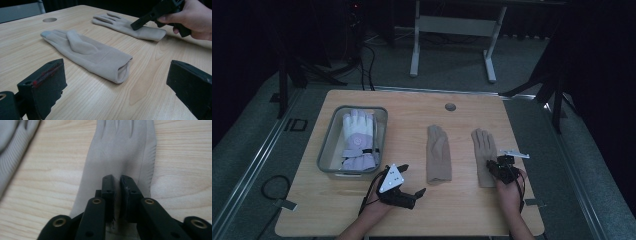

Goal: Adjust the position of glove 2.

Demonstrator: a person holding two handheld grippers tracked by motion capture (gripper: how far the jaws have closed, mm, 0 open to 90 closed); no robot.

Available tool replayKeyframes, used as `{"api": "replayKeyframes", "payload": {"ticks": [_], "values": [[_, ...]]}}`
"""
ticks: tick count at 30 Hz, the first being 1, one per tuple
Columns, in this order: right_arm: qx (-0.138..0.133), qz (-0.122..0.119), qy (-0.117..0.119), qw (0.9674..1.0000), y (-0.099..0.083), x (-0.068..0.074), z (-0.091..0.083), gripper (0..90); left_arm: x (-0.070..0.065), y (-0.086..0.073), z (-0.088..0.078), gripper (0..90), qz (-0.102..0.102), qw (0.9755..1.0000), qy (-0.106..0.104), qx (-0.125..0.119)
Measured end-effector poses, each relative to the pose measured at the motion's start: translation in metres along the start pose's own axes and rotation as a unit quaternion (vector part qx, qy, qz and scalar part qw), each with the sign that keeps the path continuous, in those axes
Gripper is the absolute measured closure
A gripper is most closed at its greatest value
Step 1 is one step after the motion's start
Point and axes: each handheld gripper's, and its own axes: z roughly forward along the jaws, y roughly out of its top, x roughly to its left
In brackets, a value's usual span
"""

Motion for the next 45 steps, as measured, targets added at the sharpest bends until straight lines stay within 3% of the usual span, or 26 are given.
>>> {"api": "replayKeyframes", "payload": {"ticks": [5, 8, 13, 18, 22, 24, 30, 35, 38, 40, 43, 45], "values": [[-0.004, -0.015, 0.007, 0.9998, -0.001, -0.001, -0.001, 78.9, -0.001, -0.001, 0.001, 2.5, 0.004, 1.0, 0.0, 0.004], [-0.007, -0.016, 0.025, 0.9995, 0.002, -0.004, -0.005, 72.4, -0.001, -0.001, 0.001, 2.5, 0.003, 1.0, -0.002, 0.003], [-0.033, -0.052, 0.038, 0.9974, 0.013, -0.014, -0.015, 61.3, -0.001, -0.002, 0.001, 2.5, 0.004, 1.0, -0.005, 0.004], [-0.043, -0.089, 0.076, 0.9922, 0.023, -0.025, -0.018, 51.8, 0.0, -0.002, 0.001, 2.6, 0.003, 1.0, -0.007, 0.003], [-0.059, -0.129, 0.076, 0.987, 0.025, -0.029, -0.016, 49.0, -0.001, -0.002, 0.001, 2.5, 0.002, 1.0, -0.007, 0.003], [-0.055, -0.134, 0.087, 0.9857, 0.025, -0.031, -0.012, 49.0, -0.001, -0.002, 0.001, 2.5, 0.002, 1.0, -0.007, 0.004], [-0.032, -0.136, 0.088, 0.9863, 0.021, -0.037, 0.004, 49.5, -0.001, -0.002, 0.001, 2.5, 0.002, 1.0, -0.007, 0.005], [-0.013, -0.146, 0.094, 0.9847, 0.014, -0.037, 0.016, 43.8, -0.001, -0.003, 0.002, 2.6, 0.003, 1.0, -0.007, 0.005], [-0.016, -0.162, 0.085, 0.9831, 0.012, -0.034, 0.016, 46.6, -0.001, -0.003, 0.002, 2.6, 0.004, 0.9999, -0.006, 0.007], [-0.019, -0.166, 0.086, 0.9822, 0.011, -0.032, 0.016, 53.9, -0.002, -0.003, 0.002, 2.6, 0.005, 0.9999, -0.007, 0.008], [-0.023, -0.159, 0.08, 0.9838, 0.01, -0.029, 0.015, 68.5, -0.003, -0.003, 0.002, 2.6, 0.006, 0.9999, -0.008, 0.007], [-0.023, -0.158, 0.062, 0.9852, 0.008, -0.023, 0.013, 76.7, -0.003, -0.003, 0.003, 2.6, 0.006, 0.9999, -0.008, 0.007]]}}
